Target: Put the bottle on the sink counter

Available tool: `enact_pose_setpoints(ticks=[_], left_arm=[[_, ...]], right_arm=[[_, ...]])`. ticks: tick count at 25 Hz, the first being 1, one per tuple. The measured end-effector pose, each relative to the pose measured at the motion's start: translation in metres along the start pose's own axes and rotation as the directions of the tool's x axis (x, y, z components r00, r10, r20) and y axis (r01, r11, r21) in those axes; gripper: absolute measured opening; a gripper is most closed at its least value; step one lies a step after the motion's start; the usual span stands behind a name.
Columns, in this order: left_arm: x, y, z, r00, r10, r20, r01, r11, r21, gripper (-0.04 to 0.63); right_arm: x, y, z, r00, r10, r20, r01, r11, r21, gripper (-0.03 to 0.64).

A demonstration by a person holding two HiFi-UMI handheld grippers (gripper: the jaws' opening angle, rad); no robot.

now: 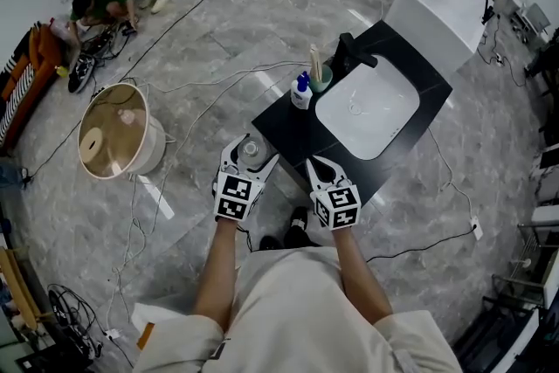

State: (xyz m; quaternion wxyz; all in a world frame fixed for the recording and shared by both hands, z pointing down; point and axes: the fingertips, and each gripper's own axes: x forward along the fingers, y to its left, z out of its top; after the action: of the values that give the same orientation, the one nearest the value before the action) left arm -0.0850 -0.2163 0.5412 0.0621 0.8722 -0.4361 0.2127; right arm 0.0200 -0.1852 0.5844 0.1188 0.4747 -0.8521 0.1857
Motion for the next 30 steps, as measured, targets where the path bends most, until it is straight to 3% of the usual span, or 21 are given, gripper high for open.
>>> enact_pose_setpoints(ticks=[14,30], left_arm=[[0.044,0.005,-0.015,0.998,-0.059,-0.027,0.059,0.998,0.012,0.339],[0.089,0.023,0.020,0.992,-0.123,-0.003,0.122,0.985,0.123,0.339]], right_arm=[[0.010,-0.014,-0.004,1.000,0.006,-0.017,-0.006,1.000,0.012,0.005],[0.005,-0.029,-0.017,0.999,0.002,-0.035,0.002,0.996,0.092,0.005]])
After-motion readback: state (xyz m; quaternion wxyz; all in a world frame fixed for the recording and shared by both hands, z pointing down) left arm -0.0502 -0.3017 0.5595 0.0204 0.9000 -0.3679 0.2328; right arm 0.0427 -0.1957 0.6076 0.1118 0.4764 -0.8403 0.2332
